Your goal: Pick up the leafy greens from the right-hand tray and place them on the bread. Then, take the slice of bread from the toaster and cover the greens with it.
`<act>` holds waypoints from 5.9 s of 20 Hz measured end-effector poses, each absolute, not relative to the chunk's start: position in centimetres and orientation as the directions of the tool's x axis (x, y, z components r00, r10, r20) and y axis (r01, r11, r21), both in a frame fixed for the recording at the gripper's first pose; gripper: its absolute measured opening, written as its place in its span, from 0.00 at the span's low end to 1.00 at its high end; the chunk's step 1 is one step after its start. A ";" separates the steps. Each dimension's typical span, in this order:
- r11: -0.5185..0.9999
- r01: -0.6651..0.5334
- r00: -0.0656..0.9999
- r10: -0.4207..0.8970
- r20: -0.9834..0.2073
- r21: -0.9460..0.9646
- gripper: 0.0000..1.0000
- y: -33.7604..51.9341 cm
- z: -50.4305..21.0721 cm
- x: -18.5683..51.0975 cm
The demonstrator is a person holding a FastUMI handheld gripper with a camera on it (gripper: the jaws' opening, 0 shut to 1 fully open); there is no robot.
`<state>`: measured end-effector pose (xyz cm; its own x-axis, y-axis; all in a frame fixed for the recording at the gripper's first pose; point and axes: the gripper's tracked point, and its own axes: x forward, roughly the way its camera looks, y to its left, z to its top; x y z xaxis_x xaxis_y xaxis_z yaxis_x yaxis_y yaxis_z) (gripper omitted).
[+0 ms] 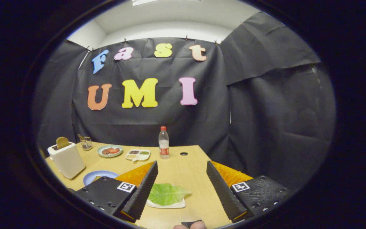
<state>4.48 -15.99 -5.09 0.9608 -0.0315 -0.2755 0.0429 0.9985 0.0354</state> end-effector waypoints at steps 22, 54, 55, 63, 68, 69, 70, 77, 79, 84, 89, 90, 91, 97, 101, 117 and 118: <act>0.811 0.341 0.695 0.124 -0.708 0.476 0.92 -15.9 -23.2 12.5; 0.903 -0.029 0.910 0.201 -0.362 0.429 0.00 0.9 -3.6 10.0; 0.902 -0.045 0.910 0.214 -0.355 0.429 0.00 2.5 -3.3 10.0; 0.853 -0.092 0.892 0.300 -0.338 0.513 0.00 14.5 -4.7 9.1; 0.819 -0.069 0.865 0.334 -0.375 0.569 0.00 19.7 -8.2 8.5; 0.809 -0.062 0.860 0.340 -0.380 0.584 0.00 20.2 -8.8 8.4; 0.799 -0.046 0.855 0.342 -0.389 0.600 0.00 20.5 -9.6 8.5; 0.802 0.042 0.846 0.289 -0.449 0.595 0.00 18.1 -13.6 8.8; 0.818 0.056 0.852 0.260 -0.455 0.572 0.00 16.7 -14.1 8.9; 0.853 0.073 0.838 0.228 -0.496 0.516 0.04 13.9 -16.6 8.9; 0.889 0.069 0.816 0.211 -0.538 0.453 0.35 11.9 -18.5 8.6; 0.893 0.066 0.816 0.208 -0.540 0.445 0.42 11.6 -18.6 8.5; 0.897 0.064 0.815 0.206 -0.541 0.438 0.49 11.4 -18.7 8.4; 0.933 0.023 0.846 0.173 -0.504 0.359 0.80 10.5 -16.6 7.6; 0.965 -0.031 0.913 0.134 -0.385 0.262 0.93 11.6 -10.9 7.5; 0.959 -0.267 0.917 0.283 -0.281 0.096 0.96 34.8 -2.7 5.8; 0.958 -0.272 0.913 0.287 -0.289 0.093 0.96 36.0 -3.1 5.7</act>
